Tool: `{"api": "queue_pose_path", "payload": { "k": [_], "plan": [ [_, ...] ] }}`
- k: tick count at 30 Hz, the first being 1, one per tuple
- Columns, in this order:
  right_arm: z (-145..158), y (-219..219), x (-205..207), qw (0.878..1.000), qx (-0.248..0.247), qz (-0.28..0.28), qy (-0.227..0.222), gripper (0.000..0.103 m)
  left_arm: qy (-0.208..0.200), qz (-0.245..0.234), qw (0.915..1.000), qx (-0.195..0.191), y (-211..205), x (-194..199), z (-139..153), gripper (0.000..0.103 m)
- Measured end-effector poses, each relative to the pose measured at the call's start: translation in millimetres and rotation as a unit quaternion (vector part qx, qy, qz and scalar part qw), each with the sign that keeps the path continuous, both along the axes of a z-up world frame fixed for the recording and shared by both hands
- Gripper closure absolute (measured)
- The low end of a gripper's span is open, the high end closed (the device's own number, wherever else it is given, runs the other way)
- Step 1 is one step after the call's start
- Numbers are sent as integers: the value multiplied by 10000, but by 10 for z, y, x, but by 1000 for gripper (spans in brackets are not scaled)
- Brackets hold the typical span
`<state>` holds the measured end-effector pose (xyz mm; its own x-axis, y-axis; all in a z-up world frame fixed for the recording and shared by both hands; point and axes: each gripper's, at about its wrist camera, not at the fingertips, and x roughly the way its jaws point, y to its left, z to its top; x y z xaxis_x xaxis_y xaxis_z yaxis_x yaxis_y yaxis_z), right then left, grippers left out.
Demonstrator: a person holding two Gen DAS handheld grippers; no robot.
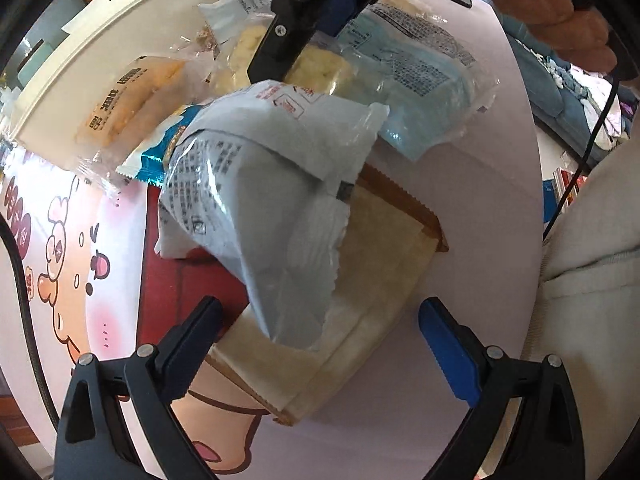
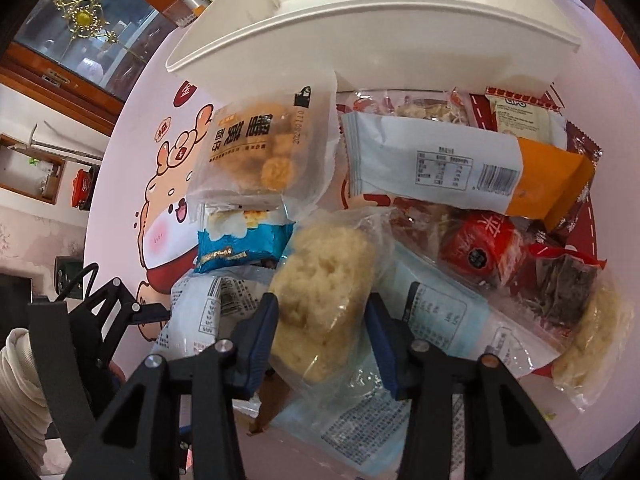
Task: Organize snacks
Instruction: 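Grasp the brown paper biscuit pack with the left gripper while the right grasps the clear cracker bag, then lift the brown pack with the left gripper while the right lifts the cracker bag toward the tray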
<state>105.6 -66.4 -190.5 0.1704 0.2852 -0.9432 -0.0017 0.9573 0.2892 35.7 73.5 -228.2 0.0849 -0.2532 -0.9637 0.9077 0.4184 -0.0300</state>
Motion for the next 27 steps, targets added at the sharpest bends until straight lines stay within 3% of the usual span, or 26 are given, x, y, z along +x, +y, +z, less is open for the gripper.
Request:
{"api": "queue_pose_path", "payload": {
  "k": [2, 4, 6, 9, 13, 21, 27],
  "plan": [
    [-9, 20, -10, 10000, -5, 19, -44, 58, 10, 97, 9999, -42, 4, 1, -3, 6],
    [-23, 34, -9, 10000, 44, 15, -59, 60, -89, 141, 9998, -80, -2, 38, 28, 17],
    [-28, 54, 1, 9999, 69, -2, -95, 62, -147, 221, 9995, -151, -10, 0, 67, 36],
    [4, 76, -15, 9998, -1, 46, -179, 66, -79, 467, 9986, -234, -23, -39, 94, 45],
    [88, 132, -18, 9994, -22, 165, -310, 75, -26, 939, 9952, -280, -46, -99, 97, 45],
    [285, 97, -116, 9977, 10, 347, -588, 76, 185, 2073, 9758, -672, 49, -302, 235, 46],
    [528, -20, -239, 9952, 77, 423, -881, 76, -127, 2556, 9629, -853, 33, -459, 581, 49]
  ]
}}
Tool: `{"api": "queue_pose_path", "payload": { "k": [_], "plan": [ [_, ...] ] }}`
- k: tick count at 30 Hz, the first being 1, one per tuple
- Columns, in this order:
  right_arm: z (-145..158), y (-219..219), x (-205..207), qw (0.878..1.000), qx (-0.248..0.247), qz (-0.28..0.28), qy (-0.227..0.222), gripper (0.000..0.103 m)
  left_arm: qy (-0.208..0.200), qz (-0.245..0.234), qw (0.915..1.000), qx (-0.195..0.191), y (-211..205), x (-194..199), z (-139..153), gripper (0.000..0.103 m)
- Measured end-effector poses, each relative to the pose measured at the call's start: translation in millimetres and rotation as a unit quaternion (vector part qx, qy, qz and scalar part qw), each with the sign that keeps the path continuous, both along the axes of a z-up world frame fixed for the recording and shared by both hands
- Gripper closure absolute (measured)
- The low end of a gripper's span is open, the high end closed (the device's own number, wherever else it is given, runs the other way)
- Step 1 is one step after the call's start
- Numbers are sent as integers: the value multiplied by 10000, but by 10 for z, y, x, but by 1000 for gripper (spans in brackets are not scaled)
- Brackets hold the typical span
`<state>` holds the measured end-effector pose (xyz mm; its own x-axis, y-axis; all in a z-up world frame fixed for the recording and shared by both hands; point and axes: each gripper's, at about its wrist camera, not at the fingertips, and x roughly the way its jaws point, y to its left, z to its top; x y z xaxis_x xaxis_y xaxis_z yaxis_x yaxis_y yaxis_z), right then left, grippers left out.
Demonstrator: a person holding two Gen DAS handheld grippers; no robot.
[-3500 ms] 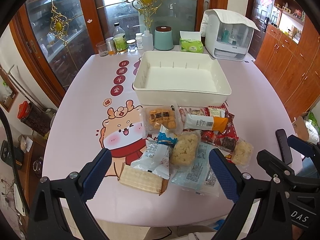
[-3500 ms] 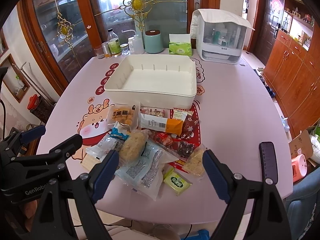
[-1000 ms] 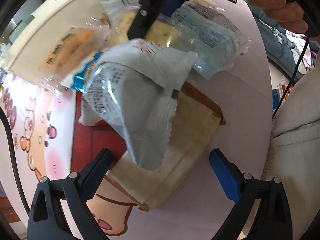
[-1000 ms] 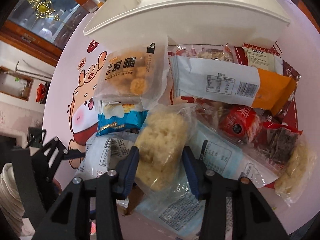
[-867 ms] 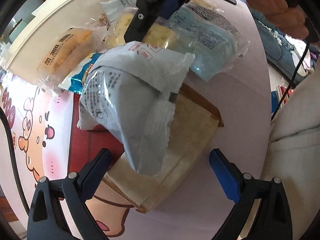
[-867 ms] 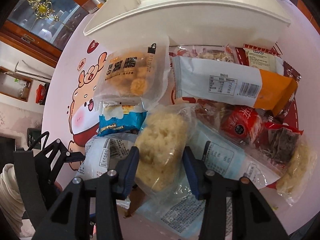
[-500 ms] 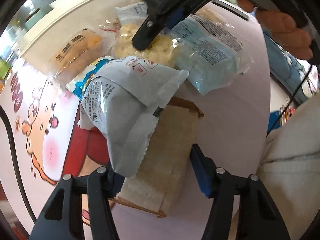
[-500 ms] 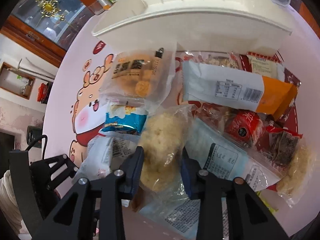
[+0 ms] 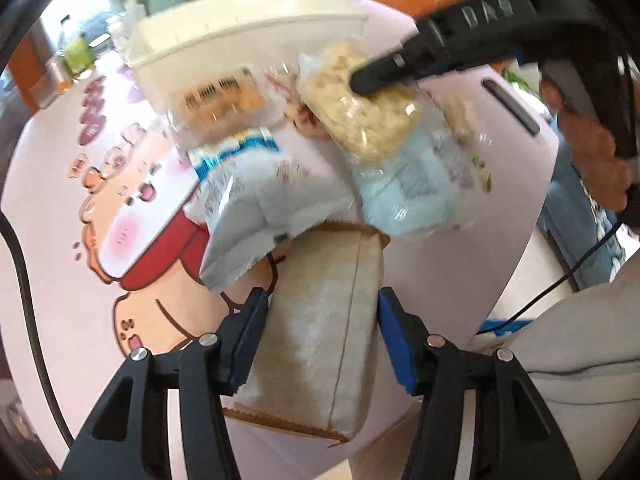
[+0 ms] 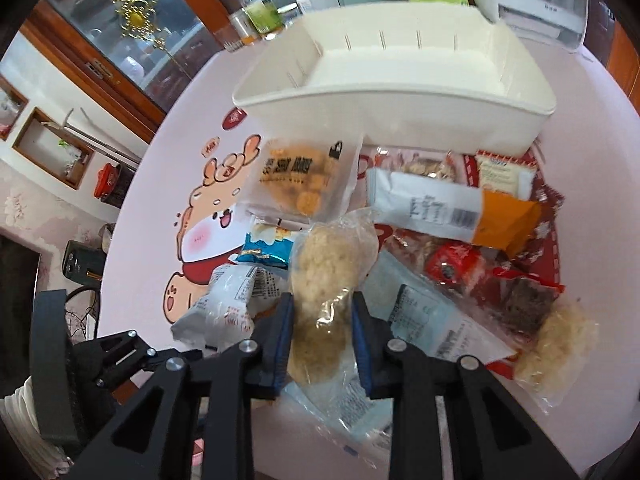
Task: Organize snacks
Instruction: 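Lift the brown pack with the left gripper while the right lifts the cracker bag toward the tray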
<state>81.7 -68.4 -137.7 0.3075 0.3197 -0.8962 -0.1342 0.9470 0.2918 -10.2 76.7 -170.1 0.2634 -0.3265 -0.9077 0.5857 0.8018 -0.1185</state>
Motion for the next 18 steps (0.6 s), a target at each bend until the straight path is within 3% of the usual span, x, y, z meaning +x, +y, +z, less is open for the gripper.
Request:
{"api": "queue_pose_path", "payload": {
  "k": [2, 3, 4, 10, 18],
  "plan": [
    [100, -55, -67, 9999, -10, 54, -113, 76, -192, 204, 9996, -99, -23, -17, 193, 52],
    [144, -81, -101, 9998, -14, 81, -155, 76, -255, 248, 9991, -221, -44, -1, 284, 100],
    [181, -104, -131, 9998, -19, 104, -196, 76, -327, 356, 9985, -240, -25, 16, 394, 103],
    [470, -313, -376, 9979, -140, 260, -581, 76, -766, 1167, 9897, -317, -130, 106, 716, 101],
    [563, -507, -550, 9956, -196, 521, -748, 76, -441, 1715, 9842, -79, -51, 50, 528, 99]
  ]
}}
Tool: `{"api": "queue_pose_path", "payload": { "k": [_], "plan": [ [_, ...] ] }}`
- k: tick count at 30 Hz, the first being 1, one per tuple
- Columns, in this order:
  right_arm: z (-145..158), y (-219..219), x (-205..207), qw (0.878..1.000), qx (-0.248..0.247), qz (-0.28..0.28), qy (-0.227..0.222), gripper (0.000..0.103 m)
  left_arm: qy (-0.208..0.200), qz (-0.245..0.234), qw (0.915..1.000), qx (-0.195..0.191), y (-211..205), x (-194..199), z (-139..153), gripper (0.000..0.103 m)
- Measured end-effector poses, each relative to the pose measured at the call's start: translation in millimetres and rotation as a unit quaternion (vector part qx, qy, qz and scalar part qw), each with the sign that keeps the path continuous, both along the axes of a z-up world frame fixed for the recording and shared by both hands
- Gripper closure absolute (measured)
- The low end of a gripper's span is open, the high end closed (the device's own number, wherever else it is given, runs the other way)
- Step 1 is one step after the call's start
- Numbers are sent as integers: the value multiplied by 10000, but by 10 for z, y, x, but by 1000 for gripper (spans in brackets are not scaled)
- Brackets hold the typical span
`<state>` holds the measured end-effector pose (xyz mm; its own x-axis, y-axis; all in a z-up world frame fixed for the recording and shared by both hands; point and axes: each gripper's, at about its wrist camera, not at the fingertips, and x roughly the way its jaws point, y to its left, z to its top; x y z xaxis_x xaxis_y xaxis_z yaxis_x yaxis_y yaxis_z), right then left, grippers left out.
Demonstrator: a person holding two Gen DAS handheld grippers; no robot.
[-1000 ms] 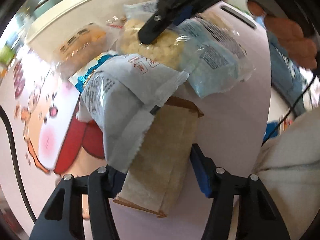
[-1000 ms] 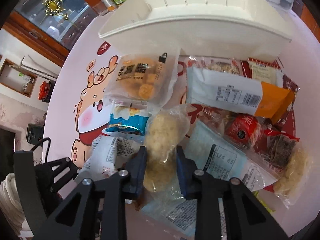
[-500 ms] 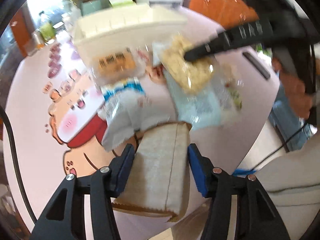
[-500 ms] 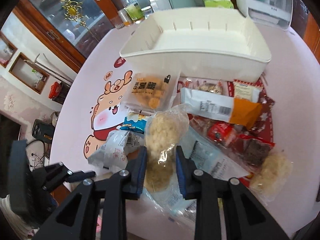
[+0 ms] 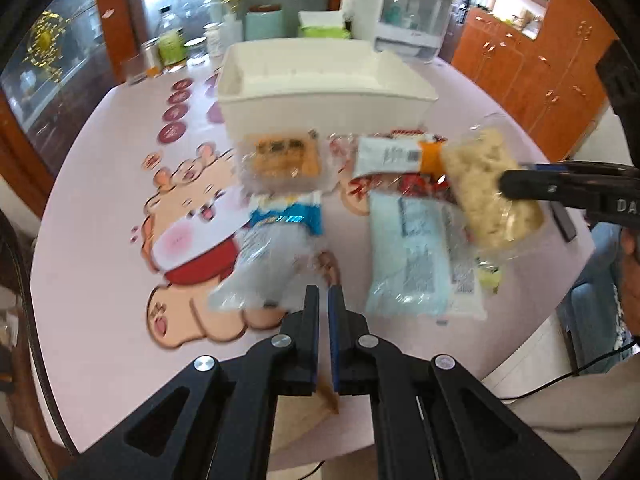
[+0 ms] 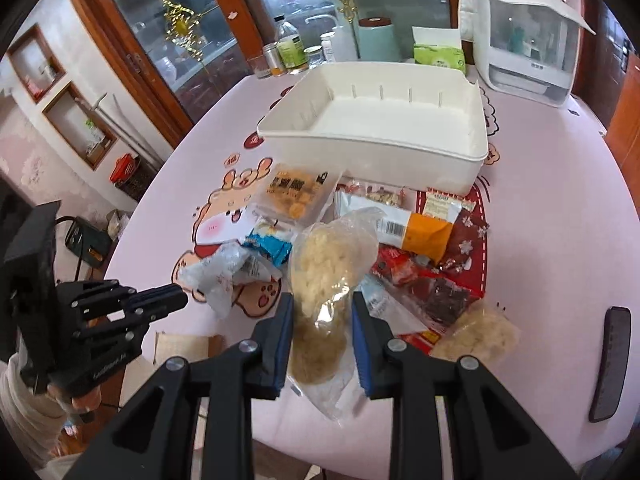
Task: Organize snacks
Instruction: 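Lift the brown pack with the left gripper while the right lifts the cracker bag toward the tray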
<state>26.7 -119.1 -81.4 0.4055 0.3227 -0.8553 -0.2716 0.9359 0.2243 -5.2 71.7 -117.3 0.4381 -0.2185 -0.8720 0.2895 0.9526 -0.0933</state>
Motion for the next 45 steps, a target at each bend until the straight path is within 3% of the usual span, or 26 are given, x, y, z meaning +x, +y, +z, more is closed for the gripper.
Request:
{"api": "queue_pose_path", "payload": {
  "k": [2, 6, 8, 9, 15, 21, 23, 26, 28, 29, 32, 37, 45],
  "plan": [
    [-42, -11, -29, 9999, 16, 94, 52, 76, 148, -13, 9999, -42, 90, -73, -54, 90],
    [-137, 28, -66, 9993, 20, 317, 182, 76, 345, -242, 9990, 126, 192, -229, -188, 47],
    [-157, 54, -70, 9989, 26, 408, 207, 76, 331, -411, 9980, 346, 217, -334, -246, 31],
    [-156, 61, -76, 9988, 37, 436, 207, 76, 341, -485, 9975, 380, 224, -374, -261, 28],
    [-242, 154, -110, 9980, 61, 563, 265, 76, 757, -1190, 9870, 765, 229, -491, -609, 27],
    [-259, 236, -130, 9988, 13, 363, 320, 76, 969, -2108, 9626, 1398, 137, -488, -961, 27],
    [-252, 268, -132, 9992, 7, 241, 325, 76, 1003, -2415, 9547, 1421, 117, -471, -1007, 26],
    [-270, 307, -118, 9994, 1, 44, 352, 76, 1128, -2610, 9512, 1197, 134, -418, -1025, 27],
    [-302, 315, -97, 9991, 7, -98, 414, 76, 1005, -2709, 9508, 1113, 149, -399, -999, 36],
    [-317, 318, -90, 9989, 17, -160, 446, 76, 907, -2752, 9511, 1069, 151, -396, -972, 48],
    [-360, 339, -80, 9981, 1, -364, 493, 76, 935, -2669, 9553, 860, 185, -318, -937, 49],
    [-382, 376, -61, 9969, 67, -600, 498, 76, 1043, -2103, 9717, 253, 304, -143, -805, 49],
    [-265, 400, -53, 9971, 107, -675, 333, 76, 481, -1379, 9882, -455, 389, 52, -116, 50]
  ]
}}
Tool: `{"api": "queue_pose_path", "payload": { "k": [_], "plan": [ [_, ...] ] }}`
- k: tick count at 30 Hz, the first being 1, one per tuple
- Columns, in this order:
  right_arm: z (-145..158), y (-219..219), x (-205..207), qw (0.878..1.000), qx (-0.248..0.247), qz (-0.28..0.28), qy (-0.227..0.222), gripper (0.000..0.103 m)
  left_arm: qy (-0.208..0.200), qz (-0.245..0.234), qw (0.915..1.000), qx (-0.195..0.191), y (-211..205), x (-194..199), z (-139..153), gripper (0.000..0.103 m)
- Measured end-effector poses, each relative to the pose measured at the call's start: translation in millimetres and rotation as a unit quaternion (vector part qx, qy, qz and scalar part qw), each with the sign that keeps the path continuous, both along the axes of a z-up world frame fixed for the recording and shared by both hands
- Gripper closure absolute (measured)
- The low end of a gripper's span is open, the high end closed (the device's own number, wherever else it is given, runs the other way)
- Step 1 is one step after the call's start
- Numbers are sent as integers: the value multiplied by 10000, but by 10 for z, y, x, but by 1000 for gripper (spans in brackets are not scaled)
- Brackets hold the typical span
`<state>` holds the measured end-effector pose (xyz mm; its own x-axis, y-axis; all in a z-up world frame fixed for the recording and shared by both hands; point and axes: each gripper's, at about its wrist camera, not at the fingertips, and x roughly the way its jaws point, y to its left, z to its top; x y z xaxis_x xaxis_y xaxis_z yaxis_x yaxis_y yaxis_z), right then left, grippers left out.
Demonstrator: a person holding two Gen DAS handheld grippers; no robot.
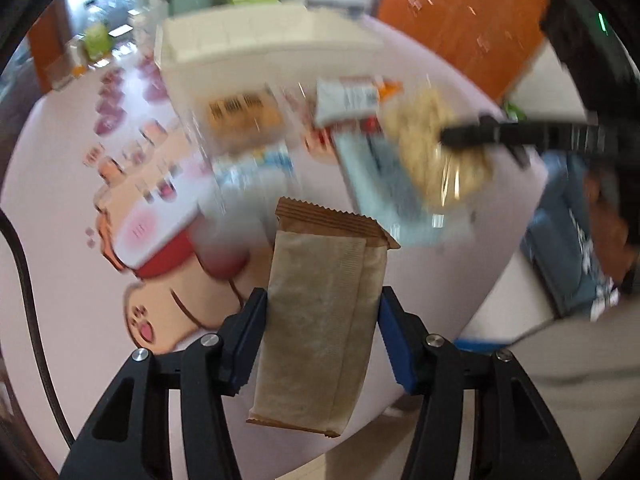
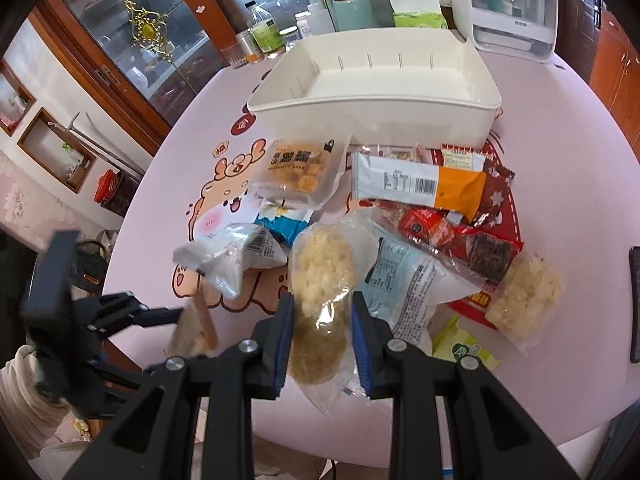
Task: Organize snacks
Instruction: 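Lift the brown pack with the left gripper while the right lifts the cracker bag toward the tray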
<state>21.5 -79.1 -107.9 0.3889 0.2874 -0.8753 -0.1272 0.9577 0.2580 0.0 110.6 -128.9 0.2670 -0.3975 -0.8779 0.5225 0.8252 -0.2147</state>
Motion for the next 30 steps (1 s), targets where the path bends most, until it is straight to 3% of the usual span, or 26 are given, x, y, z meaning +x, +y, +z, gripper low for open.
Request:
{"api": "queue_pose_path", "payload": {
  "k": [5, 11, 17, 25, 30],
  "plan": [
    [152, -88, 29, 9998, 22, 62, -190, 76, -552, 450, 9973, -147, -232, 156, 549, 50],
    [449, -263, 124, 9985, -26, 299, -461, 76, -1154, 958, 9883, -261, -685, 508, 1199, 49],
    [912, -507, 356, 9940, -175, 551, -928, 76, -1447, 1522, 9774, -224, -1029, 924, 1692, 49],
    [1462, -743, 962, 9865, -270, 486, -1540, 75, -1714, 1901, 9664, 248, -1253, 1488, 2132, 49],
    [1501, -707, 1447, 9872, -350, 271, -1534, 75, -1693, 1812, 9676, 477, -1288, 1952, 2055, 49]
  ]
}}
